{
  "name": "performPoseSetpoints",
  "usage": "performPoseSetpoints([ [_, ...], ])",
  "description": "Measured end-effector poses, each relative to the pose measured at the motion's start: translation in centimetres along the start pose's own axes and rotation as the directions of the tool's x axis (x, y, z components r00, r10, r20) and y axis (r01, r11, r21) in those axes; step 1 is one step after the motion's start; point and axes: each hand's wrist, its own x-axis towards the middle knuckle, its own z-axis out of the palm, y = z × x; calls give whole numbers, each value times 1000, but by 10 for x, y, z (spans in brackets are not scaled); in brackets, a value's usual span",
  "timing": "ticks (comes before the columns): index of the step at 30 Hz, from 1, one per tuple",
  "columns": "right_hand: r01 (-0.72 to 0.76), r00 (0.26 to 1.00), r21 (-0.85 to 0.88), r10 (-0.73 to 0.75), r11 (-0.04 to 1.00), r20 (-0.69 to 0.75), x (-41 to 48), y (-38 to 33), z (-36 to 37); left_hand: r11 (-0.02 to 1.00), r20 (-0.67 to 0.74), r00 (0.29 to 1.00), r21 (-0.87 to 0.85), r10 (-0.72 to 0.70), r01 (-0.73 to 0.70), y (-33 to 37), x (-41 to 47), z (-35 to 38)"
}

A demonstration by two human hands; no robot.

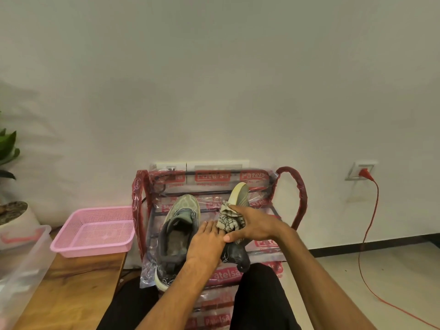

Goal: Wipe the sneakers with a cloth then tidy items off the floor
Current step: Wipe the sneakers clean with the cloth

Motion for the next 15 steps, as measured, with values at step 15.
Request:
performPoseSetpoints([
  [15,29,936,-350,-148,936,-320,21,10,17,1000,-30,1000,11,1,-1,3,3,6],
])
